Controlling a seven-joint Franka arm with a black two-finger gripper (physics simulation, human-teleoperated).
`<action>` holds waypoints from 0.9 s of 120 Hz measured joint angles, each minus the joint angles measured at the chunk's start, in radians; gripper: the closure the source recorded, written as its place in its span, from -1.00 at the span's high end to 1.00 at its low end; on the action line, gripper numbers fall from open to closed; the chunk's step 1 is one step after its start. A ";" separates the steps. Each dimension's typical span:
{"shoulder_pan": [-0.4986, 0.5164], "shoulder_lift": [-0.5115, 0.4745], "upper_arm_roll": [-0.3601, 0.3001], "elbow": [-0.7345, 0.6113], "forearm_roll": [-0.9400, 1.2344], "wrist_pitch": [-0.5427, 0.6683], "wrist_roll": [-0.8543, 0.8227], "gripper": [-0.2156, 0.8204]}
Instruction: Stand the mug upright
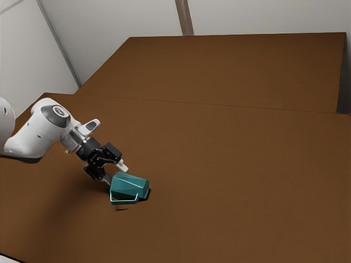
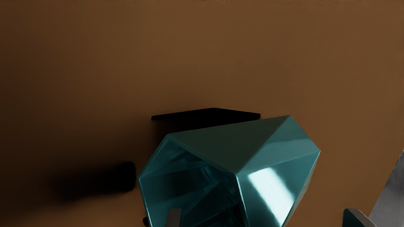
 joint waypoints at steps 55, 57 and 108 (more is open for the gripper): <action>-0.036 0.019 -0.005 -0.005 -0.082 0.044 0.011 -0.45; -0.036 0.019 -0.005 -0.005 -0.082 0.046 0.011 -0.48; -0.081 -0.038 -0.007 -0.006 -0.098 0.054 0.010 -0.88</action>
